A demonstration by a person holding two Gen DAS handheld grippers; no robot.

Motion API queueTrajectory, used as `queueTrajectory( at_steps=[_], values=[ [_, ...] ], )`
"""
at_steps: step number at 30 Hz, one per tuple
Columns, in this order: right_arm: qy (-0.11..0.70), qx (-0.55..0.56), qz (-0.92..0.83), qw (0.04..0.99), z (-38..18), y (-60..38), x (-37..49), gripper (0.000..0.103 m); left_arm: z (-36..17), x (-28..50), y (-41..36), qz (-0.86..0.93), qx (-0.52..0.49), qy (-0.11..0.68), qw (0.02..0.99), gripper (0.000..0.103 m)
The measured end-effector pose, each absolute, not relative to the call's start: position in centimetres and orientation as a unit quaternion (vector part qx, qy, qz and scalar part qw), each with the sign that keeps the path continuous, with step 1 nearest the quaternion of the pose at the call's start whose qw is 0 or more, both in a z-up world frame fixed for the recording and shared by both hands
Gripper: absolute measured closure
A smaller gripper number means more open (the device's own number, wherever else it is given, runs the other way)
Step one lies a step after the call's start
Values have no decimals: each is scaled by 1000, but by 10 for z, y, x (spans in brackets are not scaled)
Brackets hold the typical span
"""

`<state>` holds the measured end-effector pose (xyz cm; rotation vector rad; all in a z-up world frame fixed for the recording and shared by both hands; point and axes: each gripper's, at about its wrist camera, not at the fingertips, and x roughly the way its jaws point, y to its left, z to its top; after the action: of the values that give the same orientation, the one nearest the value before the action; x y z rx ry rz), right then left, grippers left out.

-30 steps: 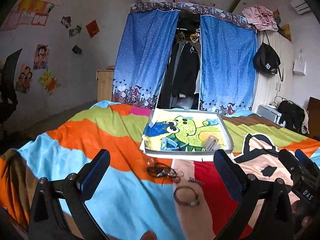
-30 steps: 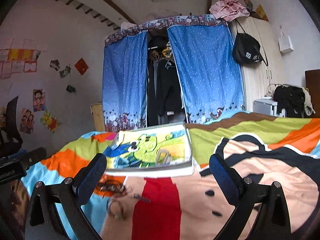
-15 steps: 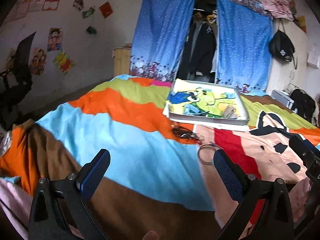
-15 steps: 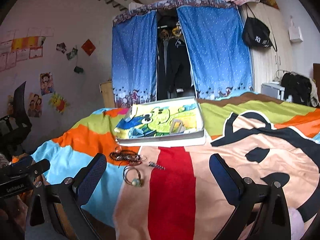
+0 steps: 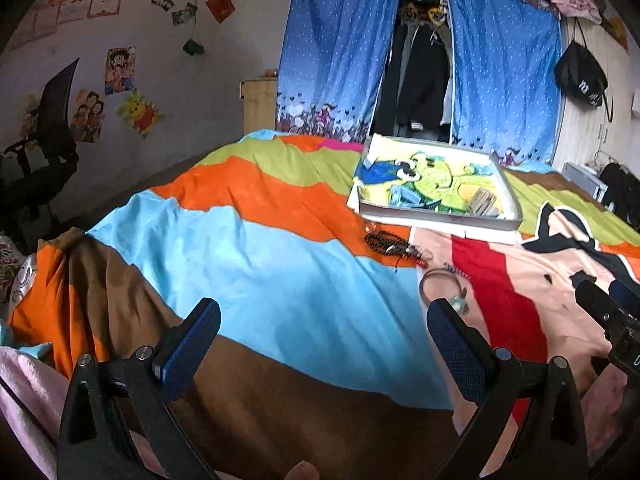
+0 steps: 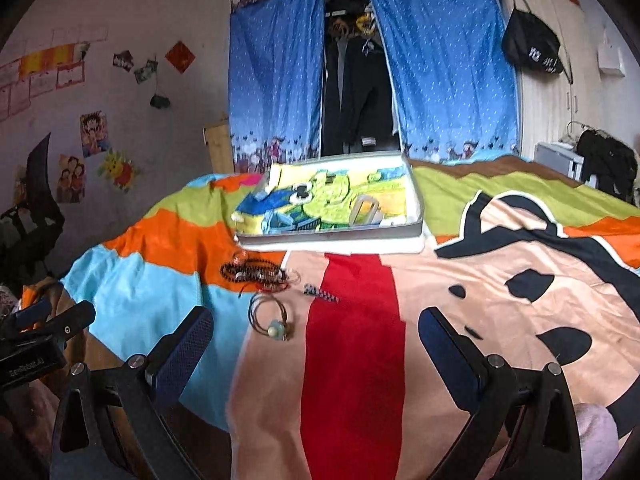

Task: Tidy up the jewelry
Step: 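Reach down and grasp the hoop earring with green bead with the right tool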

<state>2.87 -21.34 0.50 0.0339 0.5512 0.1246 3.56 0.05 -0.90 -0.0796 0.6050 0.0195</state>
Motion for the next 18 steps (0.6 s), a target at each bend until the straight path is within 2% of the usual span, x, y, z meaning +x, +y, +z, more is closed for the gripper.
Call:
queueTrajectory(
  at_steps=[7, 18],
  values=[
    [315, 33, 67, 946, -5, -218, 43, 0, -21, 57, -2, -30, -27, 355, 934, 2],
    [409, 159, 92, 894, -31, -259, 89, 0, -32, 115, 9, -87, -50, 408, 908, 2]
  ],
)
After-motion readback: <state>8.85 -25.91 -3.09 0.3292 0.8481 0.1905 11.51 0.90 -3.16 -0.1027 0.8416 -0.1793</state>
